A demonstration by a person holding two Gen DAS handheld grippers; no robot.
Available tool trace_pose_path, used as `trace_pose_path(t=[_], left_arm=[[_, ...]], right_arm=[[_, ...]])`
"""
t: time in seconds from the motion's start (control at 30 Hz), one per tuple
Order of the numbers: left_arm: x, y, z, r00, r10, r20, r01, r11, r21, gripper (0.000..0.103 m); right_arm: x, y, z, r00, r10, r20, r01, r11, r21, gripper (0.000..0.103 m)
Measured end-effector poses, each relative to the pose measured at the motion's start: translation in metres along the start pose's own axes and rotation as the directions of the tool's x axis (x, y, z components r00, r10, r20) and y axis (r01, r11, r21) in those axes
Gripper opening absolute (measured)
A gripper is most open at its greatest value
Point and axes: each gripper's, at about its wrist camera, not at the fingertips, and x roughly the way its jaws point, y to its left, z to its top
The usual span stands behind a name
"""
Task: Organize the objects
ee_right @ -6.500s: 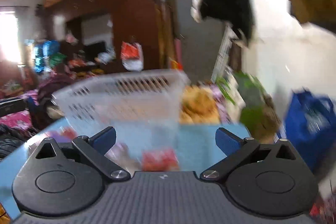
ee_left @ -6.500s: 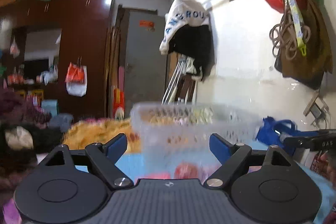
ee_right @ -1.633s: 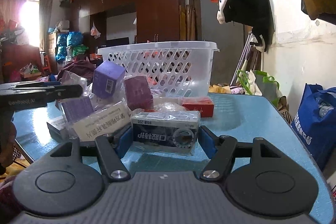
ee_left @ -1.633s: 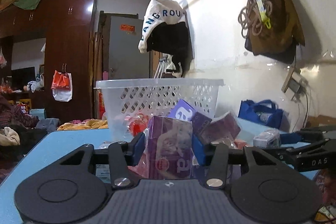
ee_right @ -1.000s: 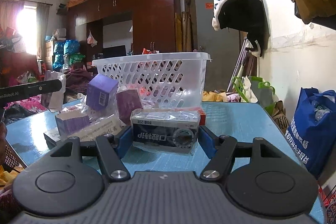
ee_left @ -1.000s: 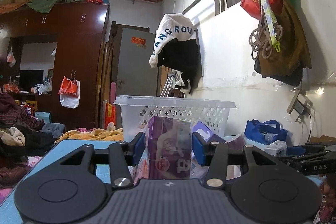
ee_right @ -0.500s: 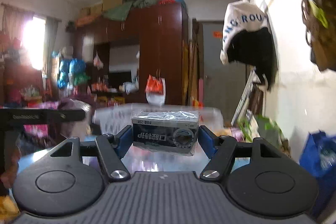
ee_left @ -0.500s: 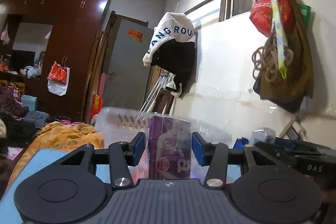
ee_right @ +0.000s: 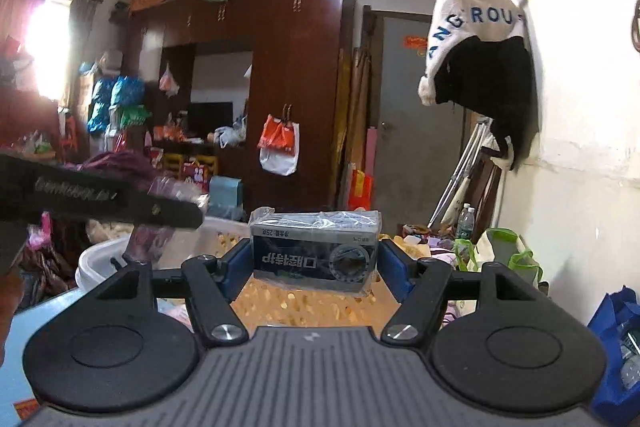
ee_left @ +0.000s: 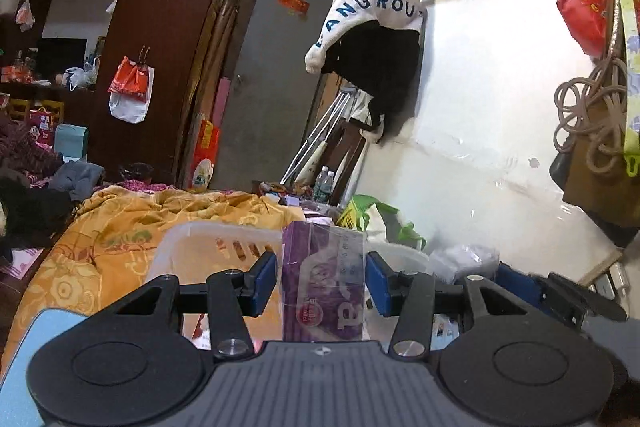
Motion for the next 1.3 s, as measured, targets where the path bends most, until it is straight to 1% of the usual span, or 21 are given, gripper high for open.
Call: trace_pose_path(t=[0.03,0.07,0.1,0.13,0.2,0.27,0.37,0.43,0.53,0.6,0.67,0.73,0.8,0.87,0.93,0.97,1.03,1.07,1.17,1.23,1.3], left_arm=[[0.004,0.0,0.002,1.0,-0.005,-0.005,0.005,1.0,0.005,0.063],[0.008,0.0,0.003,1.0,-0.009,-0.018,0.009,1.0,0.011,0.069],[0.011,-0.001,0.005,1.0,-0.001,-0.024,0.002,1.0,0.011,0.079],[0.01,0.001,0.004,1.0,0.013,-0.024,-0.013,1.0,0.012,0.079],[0.0,0.004,0.001,1.0,0.015,-0.005,-0.015,1.0,0.015,0.079],[-0.017,0.006,-0.003,1.0,-0.009,0.021,0.008,1.0,0.022,0.079],[-0.055,0.009,-0.023,0.997,-0.031,0.063,0.028,0.998,0.048,0.083],[-0.081,0.013,-0.044,0.997,-0.023,0.074,0.018,0.998,0.061,0.085],[-0.111,0.024,-0.081,0.998,-0.021,0.061,0.018,0.999,0.048,0.086],[-0.123,0.033,-0.103,0.998,-0.041,0.041,0.04,0.999,0.031,0.086],[-0.129,0.038,-0.123,0.999,-0.047,0.006,0.047,0.998,0.033,0.086],[-0.135,0.038,-0.14,0.999,-0.045,-0.022,0.046,0.997,0.063,0.085],[-0.137,0.037,-0.148,0.998,-0.038,-0.041,0.041,0.995,0.09,0.085],[-0.135,0.038,-0.151,0.998,-0.035,-0.045,0.039,0.994,0.098,0.085],[-0.135,0.037,-0.151,0.998,-0.042,-0.036,0.045,0.995,0.092,0.085],[-0.135,0.036,-0.151,0.998,-0.054,-0.03,0.056,0.995,0.082,0.085],[-0.14,0.031,-0.155,0.996,-0.085,-0.018,0.087,0.992,0.086,0.085],[-0.143,0.025,-0.157,0.995,-0.097,-0.014,0.097,0.99,0.097,0.085],[-0.146,0.005,-0.16,0.991,-0.131,-0.009,0.13,0.98,0.149,0.086],[-0.148,-0.006,-0.164,0.99,-0.139,-0.013,0.139,0.974,0.177,0.086],[-0.148,-0.013,-0.167,0.99,-0.138,-0.007,0.137,0.972,0.193,0.086]], right_arm=[[-0.001,0.001,0.0,1.0,0.005,-0.005,-0.005,1.0,-0.003,0.072],[-0.004,0.002,0.001,1.0,0.003,-0.003,-0.003,1.0,-0.001,0.082],[-0.01,0.003,0.001,1.0,-0.01,0.02,0.01,1.0,0.011,0.089],[-0.02,0.004,-0.001,0.998,-0.02,0.053,0.019,1.0,0.024,0.102],[-0.041,0.006,-0.003,0.995,-0.012,0.103,0.007,0.999,0.045,0.103],[-0.064,0.006,-0.012,0.994,0.017,0.107,-0.025,0.997,0.075,0.103],[-0.097,0.007,-0.04,0.995,0.034,0.091,-0.044,0.993,0.111,0.103],[-0.114,0.007,-0.064,0.996,0.062,0.058,-0.069,0.989,0.13,0.103],[-0.121,0.006,-0.084,0.996,0.085,-0.01,-0.082,0.983,0.165,0.103],[-0.124,0.008,-0.091,0.993,0.12,-0.012,-0.116,0.978,0.174,0.103],[-0.124,0.012,-0.094,0.987,0.16,-0.005,-0.158,0.976,0.147,0.103],[-0.122,0.018,-0.094,0.988,0.154,-0.003,-0.152,0.982,0.113,0.103],[-0.121,0.024,-0.097,0.989,0.145,-0.011,-0.144,0.985,0.092,0.103],[-0.122,0.025,-0.098,0.989,0.148,-0.014,-0.147,0.986,0.078,0.098],[-0.122,0.027,-0.097,0.99,0.141,-0.012,-0.14,0.988,0.066,0.096],[-0.122,0.028,-0.097,0.989,0.144,-0.019,-0.142,0.988,0.058,0.091],[-0.119,0.031,-0.096,0.989,0.144,-0.04,-0.142,0.989,0.043,0.086],[-0.12,0.033,-0.097,0.989,0.141,-0.048,-0.14,0.99,0.033,0.082],[-0.118,0.04,-0.098,0.989,0.129,-0.075,-0.13,0.992,0.001,0.074],[-0.116,0.04,-0.098,0.988,0.123,-0.089,-0.124,0.992,-0.003,0.07],[-0.114,0.04,-0.099,0.986,0.13,-0.107,-0.13,0.992,0.005,0.061]])
